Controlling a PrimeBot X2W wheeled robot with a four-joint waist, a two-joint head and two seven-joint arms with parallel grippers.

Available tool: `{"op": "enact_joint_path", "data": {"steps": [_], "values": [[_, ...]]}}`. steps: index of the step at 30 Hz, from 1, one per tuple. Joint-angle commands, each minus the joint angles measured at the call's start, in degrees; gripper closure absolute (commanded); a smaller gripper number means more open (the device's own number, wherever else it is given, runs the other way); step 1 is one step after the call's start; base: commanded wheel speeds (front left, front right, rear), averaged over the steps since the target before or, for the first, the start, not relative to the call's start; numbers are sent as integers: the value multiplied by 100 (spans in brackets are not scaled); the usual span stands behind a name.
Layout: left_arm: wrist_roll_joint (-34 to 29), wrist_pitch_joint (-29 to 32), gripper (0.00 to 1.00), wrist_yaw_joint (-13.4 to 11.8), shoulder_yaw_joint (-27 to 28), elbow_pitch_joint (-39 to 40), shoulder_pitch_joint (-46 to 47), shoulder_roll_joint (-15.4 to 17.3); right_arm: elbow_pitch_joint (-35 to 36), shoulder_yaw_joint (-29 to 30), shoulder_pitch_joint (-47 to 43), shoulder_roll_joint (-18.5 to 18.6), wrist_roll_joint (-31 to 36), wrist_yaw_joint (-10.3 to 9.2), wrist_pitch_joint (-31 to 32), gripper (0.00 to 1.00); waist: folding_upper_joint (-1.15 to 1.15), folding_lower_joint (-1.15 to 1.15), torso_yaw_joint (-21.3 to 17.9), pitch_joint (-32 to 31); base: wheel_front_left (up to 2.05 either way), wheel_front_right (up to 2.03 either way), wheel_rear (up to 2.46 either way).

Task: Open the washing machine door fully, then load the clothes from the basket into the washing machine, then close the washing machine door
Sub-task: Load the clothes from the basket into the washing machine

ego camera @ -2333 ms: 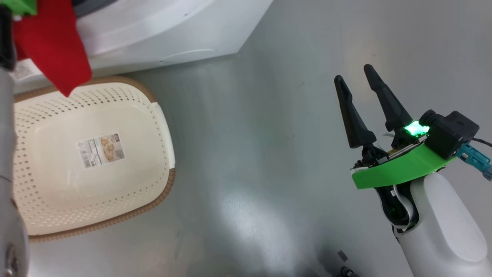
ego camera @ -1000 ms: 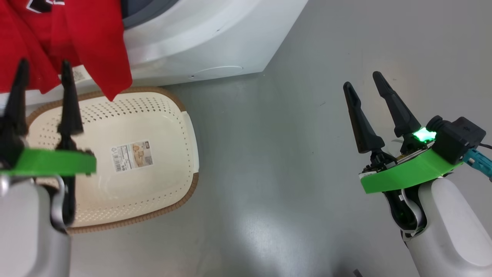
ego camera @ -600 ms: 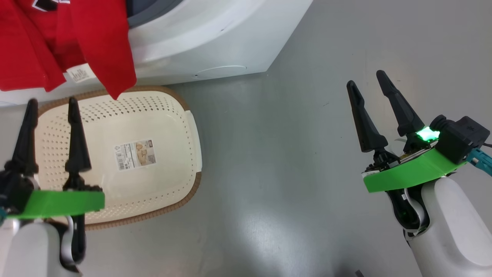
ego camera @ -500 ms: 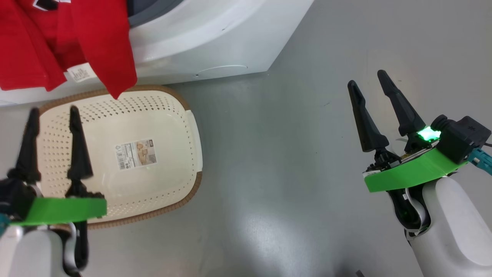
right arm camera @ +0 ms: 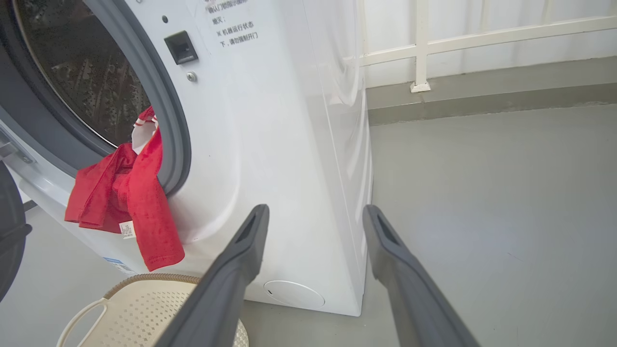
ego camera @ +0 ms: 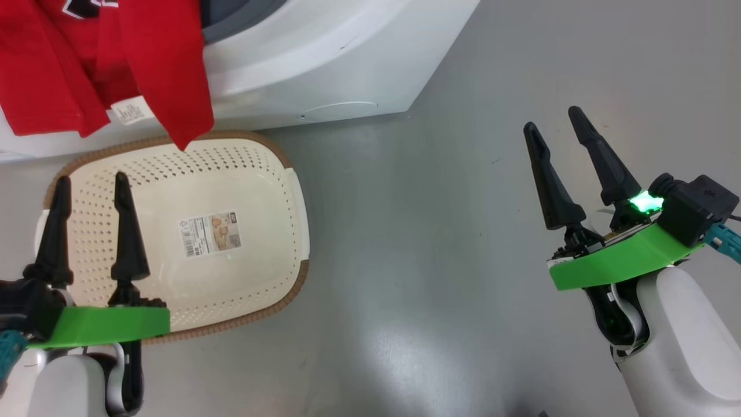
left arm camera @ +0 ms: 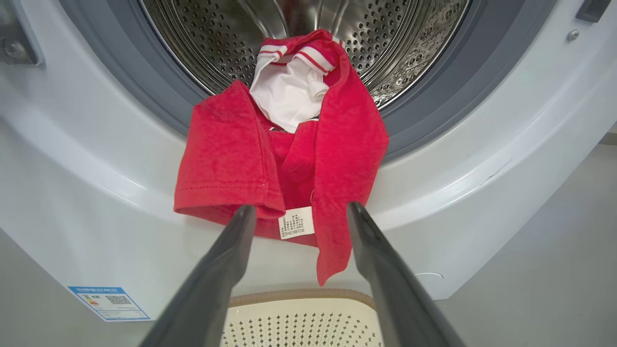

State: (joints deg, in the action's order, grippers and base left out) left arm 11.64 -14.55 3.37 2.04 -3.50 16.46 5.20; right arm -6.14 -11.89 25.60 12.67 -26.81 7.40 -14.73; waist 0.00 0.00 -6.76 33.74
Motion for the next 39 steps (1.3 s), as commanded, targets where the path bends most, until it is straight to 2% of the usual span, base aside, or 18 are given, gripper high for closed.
{"op": "enact_joint_path", "data": {"steps": [1, 10, 20, 28, 39], "values": [[-107, -45, 0, 49, 221, 118, -134, 67, 122, -96, -237, 33, 7, 9, -27, 0, 0, 0, -10, -13, 0, 0, 0], [35, -45, 0, 211, 337, -377, 121, 110, 102, -127, -229, 43, 5, 9, -27, 0, 0, 0, -4, -17, 0, 0, 0], [319, -11, 0, 361, 220, -1728, 1186, 628, 96, -179, -222, 16, -17, 9, -27, 0, 0, 0, -127, -2, 0, 0, 0], [309, 118, 0, 375, 83, -2287, 1849, 824, 113, -127, -242, -37, -18, 9, -27, 0, 0, 0, -217, 62, 0, 0, 0], [400, 579, 0, 400, -244, -3659, 3102, 1132, 161, -109, -115, -96, -6, 9, -27, 0, 0, 0, -319, 301, 0, 0, 0]]}}
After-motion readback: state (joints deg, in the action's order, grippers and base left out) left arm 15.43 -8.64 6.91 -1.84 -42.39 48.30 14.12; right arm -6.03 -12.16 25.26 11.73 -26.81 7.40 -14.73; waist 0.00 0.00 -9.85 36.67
